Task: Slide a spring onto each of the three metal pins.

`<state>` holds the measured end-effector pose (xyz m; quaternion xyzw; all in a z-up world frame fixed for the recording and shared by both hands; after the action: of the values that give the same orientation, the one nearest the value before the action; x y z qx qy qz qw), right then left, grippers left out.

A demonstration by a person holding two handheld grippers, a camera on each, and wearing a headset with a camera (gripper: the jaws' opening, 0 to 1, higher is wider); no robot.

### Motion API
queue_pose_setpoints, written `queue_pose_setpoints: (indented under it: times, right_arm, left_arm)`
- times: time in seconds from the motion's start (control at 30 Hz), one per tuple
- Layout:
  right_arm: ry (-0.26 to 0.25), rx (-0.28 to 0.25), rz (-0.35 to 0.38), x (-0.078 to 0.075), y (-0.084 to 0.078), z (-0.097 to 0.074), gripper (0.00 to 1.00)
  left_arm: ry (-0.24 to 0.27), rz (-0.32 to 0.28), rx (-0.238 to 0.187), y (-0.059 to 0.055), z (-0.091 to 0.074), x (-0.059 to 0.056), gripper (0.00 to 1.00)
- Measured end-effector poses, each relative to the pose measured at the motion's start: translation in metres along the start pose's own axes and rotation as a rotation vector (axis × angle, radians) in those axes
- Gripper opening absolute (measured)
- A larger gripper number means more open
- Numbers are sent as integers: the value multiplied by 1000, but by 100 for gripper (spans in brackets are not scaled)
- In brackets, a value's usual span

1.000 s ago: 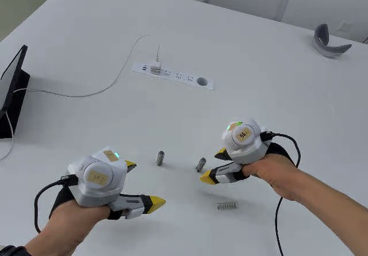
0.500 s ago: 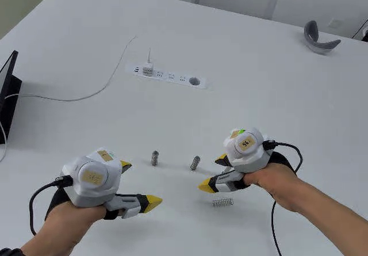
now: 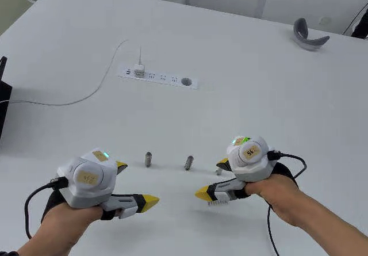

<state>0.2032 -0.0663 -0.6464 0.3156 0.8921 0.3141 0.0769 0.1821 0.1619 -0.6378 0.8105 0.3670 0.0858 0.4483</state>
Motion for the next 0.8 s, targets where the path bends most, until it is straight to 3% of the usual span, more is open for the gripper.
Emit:
queue_pose_setpoints:
  times: [0.5,0.8]
  right_arm:
    - [-62,-97,87,-1,-17,-26,70]
    - [-94,-130,136,-3,-28,-36,73]
  left_arm:
    - [-1,-4,-7,7,6,1,71]
    - [-7,-2,-4,10,10,-1,71]
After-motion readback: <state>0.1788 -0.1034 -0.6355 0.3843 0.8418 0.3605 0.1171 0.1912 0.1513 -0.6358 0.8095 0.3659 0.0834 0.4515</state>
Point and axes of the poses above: the centre of the closed fingertips' face, and the gripper's own axes: z roughly forward along the fingers, x roughly to its left, y roughly out of its top, the point moved 7 cm from there along -z, roughly backward along the fingers, and after that the axes turned 2 degrees about -z, right-handed, at the moved point
